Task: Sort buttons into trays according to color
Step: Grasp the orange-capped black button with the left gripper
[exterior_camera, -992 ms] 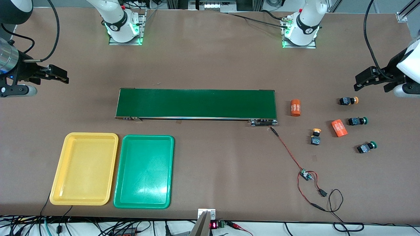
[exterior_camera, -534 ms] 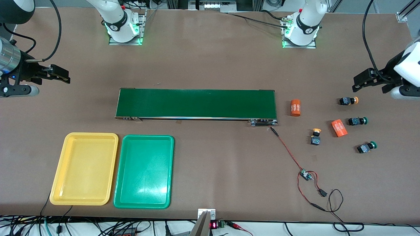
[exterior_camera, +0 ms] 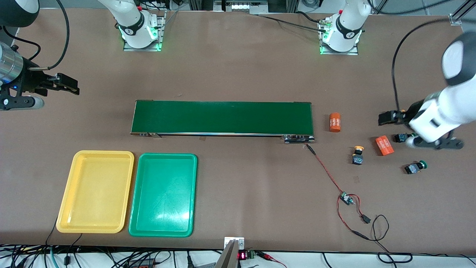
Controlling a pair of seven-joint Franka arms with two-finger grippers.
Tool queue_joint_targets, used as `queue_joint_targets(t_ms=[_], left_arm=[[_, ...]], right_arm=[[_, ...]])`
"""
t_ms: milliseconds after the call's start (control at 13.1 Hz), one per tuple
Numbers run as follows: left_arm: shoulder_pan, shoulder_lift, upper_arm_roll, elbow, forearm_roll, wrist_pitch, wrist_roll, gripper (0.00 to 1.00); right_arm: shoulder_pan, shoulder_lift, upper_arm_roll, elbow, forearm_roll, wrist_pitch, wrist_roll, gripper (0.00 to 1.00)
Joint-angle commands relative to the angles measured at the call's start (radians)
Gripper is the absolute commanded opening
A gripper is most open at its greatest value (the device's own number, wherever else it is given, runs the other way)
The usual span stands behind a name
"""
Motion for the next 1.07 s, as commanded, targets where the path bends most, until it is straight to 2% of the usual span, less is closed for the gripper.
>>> queue_joint_targets(t_ms=[0, 229, 305, 458, 763, 992], left_arm=[[-0.024, 0.113, 0.0, 0.049, 0.025, 0.044, -0.002, 1.0], [-0.028, 0.187, -0.002, -0.002, 0.008, 0.122, 0.0, 1.0], [-0.028, 0.181, -0.002, -0.06, 0.008, 0.176, 0.0, 1.0], [-0.036, 0.147, -0.009, -0.211, 0.008, 0.324, 0.0, 1.0], [-0.03, 0.077, -0.028, -0.437, 0.006, 0.513, -0.002, 1.0], [-0.027, 0.018, -0.032, -0.551, 0.006, 0.569, -0.002, 1.0]], right_arm=[[0.004, 0.007, -0.003, 0.022, -0.002, -0.013, 0.0, 1.0], [0.004, 0.007, -0.003, 0.022, -0.002, -0.013, 0.0, 1.0], [0.004, 0.007, -0.003, 0.022, -0.002, -0.013, -0.002, 1.0], [0.004, 0.007, -0.003, 0.022, -0.002, -0.013, -0.002, 1.0], [-0.001, 0.009, -0.004, 0.022, -0.002, -0.012, -0.008, 1.0], [0.0, 0.009, -0.004, 0.022, -0.002, -0.013, -0.01, 1.0]])
